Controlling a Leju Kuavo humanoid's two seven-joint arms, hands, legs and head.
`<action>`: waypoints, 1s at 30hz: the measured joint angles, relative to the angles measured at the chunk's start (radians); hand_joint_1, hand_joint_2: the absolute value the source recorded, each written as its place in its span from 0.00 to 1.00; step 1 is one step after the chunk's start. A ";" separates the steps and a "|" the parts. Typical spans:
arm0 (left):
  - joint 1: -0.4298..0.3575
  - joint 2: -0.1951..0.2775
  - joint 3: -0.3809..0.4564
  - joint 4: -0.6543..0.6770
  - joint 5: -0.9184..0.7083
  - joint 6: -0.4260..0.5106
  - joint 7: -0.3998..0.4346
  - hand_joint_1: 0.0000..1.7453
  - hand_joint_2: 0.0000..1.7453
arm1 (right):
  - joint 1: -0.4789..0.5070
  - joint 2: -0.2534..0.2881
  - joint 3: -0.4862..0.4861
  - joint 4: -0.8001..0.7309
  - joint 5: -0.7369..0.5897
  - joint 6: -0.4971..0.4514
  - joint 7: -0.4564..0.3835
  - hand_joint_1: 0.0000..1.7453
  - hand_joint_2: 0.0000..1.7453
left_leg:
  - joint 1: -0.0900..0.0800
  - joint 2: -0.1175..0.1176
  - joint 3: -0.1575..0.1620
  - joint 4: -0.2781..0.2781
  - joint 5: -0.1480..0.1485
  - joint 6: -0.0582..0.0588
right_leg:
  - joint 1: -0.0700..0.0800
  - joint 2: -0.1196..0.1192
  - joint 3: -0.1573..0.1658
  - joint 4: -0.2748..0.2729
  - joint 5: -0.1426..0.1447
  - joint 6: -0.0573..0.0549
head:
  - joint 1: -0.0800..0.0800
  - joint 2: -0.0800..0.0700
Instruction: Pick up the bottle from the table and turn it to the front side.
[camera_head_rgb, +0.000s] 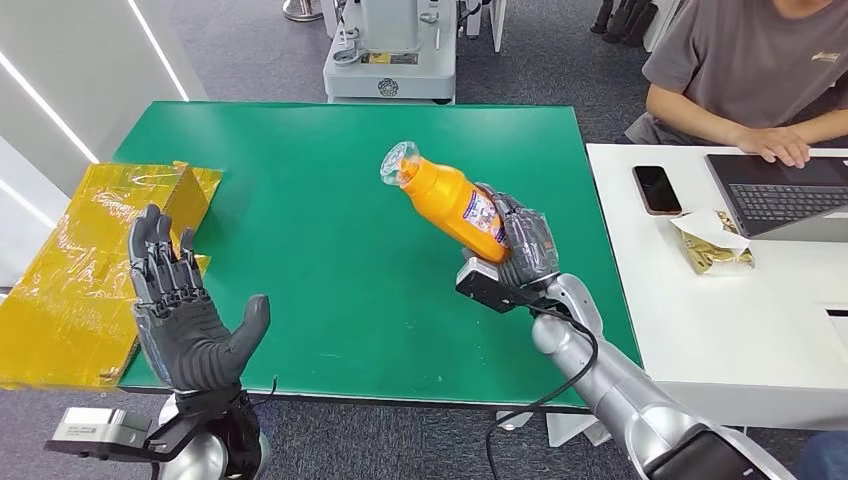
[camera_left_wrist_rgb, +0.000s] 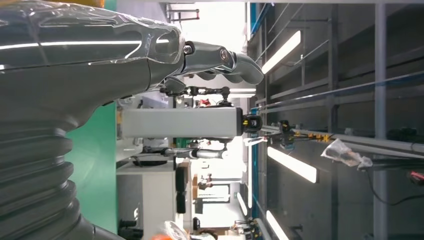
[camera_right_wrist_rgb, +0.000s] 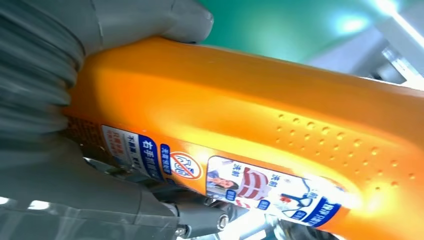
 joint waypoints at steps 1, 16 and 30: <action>-0.001 0.000 0.000 0.006 0.001 -0.001 0.000 0.00 1.00 | 0.011 0.001 -0.013 -0.017 0.000 -0.011 -0.005 1.00 1.00 | 0.000 0.000 0.000 0.000 0.000 0.000 | 0.000 0.000 0.000 0.000 0.000 0.000 | 0.000 0.000; -0.106 0.001 0.000 0.184 -0.054 -0.042 0.092 0.00 1.00 | 0.220 0.087 -0.259 -0.323 0.390 -0.119 -0.160 1.00 1.00 | 0.000 0.000 -0.001 0.000 0.000 0.000 | 0.000 0.000 -0.001 0.000 -0.001 -0.001 | 0.000 0.000; -0.220 0.015 -0.006 0.297 -0.136 -0.098 0.158 0.00 1.00 | 0.299 0.129 -0.340 -0.457 0.484 -0.119 -0.162 1.00 1.00 | 0.000 0.000 -0.001 0.000 0.000 0.000 | 0.000 0.000 -0.001 0.001 0.000 -0.001 | 0.000 0.000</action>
